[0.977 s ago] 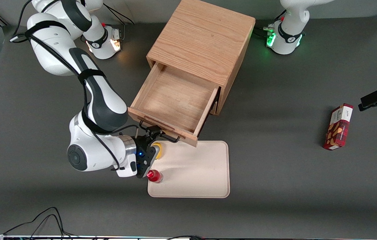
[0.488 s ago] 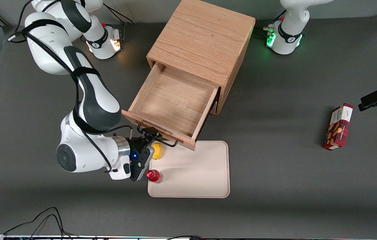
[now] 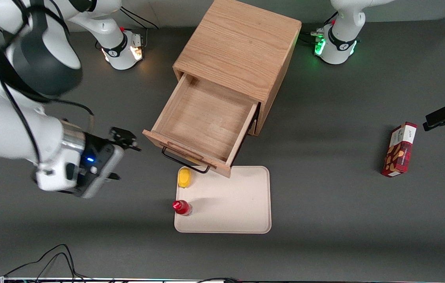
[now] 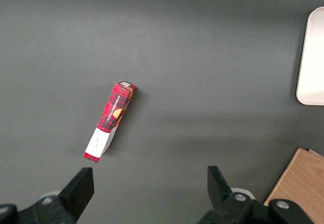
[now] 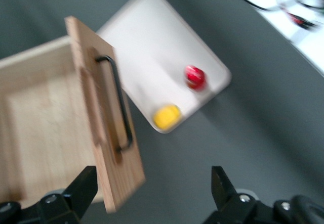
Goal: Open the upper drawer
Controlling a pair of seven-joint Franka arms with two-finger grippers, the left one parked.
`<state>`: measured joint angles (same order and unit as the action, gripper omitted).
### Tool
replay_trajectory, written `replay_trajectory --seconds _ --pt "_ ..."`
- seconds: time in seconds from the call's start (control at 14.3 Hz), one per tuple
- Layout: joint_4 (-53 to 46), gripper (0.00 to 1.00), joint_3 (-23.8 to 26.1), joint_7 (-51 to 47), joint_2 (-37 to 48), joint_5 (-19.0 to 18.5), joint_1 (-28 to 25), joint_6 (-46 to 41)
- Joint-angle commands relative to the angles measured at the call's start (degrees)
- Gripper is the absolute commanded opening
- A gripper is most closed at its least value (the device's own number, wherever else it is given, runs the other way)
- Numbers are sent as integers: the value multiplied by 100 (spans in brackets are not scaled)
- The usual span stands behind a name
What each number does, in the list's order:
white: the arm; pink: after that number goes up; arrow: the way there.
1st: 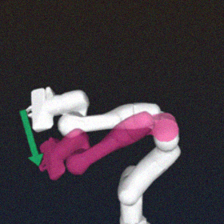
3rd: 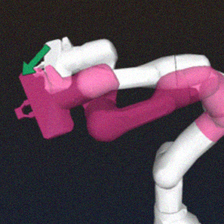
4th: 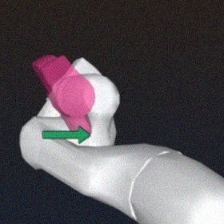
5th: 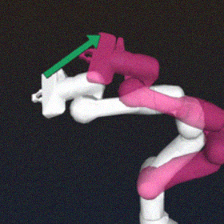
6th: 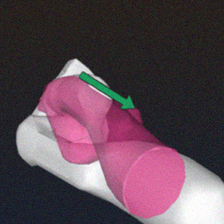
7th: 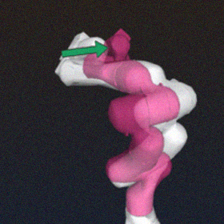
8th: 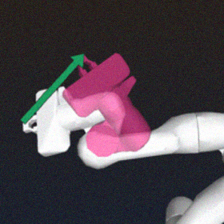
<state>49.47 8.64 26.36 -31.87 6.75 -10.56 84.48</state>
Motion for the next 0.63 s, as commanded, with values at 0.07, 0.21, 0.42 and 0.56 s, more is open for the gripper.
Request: replay_trajectory --seconds 0.07,0.21,0.42,0.56 --pt "835 100 -81 -1254 1391 -569 -43 -745" --pt "986 100 -177 -1344 1893 -551 36 -1343" --pt "1693 100 -634 -2087 2700 -543 63 -2453" --pt "3420 100 -688 -2940 3823 -534 63 -2131"
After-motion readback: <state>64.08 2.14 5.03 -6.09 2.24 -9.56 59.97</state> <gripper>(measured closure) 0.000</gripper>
